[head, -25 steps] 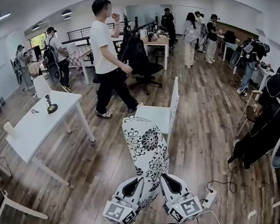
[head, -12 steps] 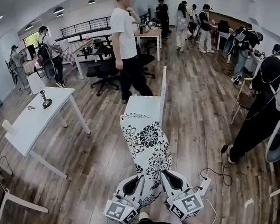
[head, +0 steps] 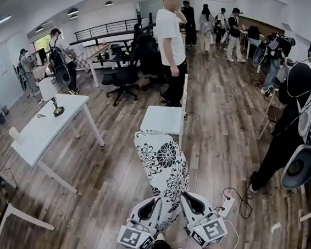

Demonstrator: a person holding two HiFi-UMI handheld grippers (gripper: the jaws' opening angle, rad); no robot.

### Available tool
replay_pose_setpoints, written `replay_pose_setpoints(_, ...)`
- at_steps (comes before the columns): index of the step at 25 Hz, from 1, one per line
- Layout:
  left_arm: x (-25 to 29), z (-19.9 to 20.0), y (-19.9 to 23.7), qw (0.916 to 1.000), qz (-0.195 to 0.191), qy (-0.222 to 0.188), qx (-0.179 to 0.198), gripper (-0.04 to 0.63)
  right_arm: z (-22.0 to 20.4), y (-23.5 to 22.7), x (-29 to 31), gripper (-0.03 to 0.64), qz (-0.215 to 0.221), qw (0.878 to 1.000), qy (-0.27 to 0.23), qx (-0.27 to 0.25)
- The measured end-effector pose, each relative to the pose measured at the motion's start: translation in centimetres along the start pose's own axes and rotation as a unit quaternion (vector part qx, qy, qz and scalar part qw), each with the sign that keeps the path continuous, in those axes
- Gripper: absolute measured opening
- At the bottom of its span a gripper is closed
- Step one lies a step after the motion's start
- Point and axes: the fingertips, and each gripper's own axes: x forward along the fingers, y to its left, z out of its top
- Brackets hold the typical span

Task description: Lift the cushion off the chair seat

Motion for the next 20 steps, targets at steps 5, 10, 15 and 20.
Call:
replay_pose_setpoints(5,-1.0,0.0,-0.3,1.0000,0.009,-0.001,-0.004,0.021,0.2,0.4,-0.8,0.034,0.002,1.000,0.000,-0.004)
replay_pose_setpoints(10,-1.9,0.2,-0.4,0.9998,0.018,-0.007,-0.004,0.021,0.1,1.2,-1.0,0.034,0.013,1.000,0.000,-0.002)
replay_pose_setpoints(15,-2.9,0.4,-0.1,0.9997,0.020,-0.012,-0.005,0.021,0.1,2.2,-0.9,0.034,0.016,1.000,-0.002,-0.004)
replay_pose_setpoints(20,-2.7,0.4,-0.2,0.9997,0.021,-0.011,-0.008,0.021,0.2,2.1,-0.8,0.034,0.019,1.000,0.000,-0.004)
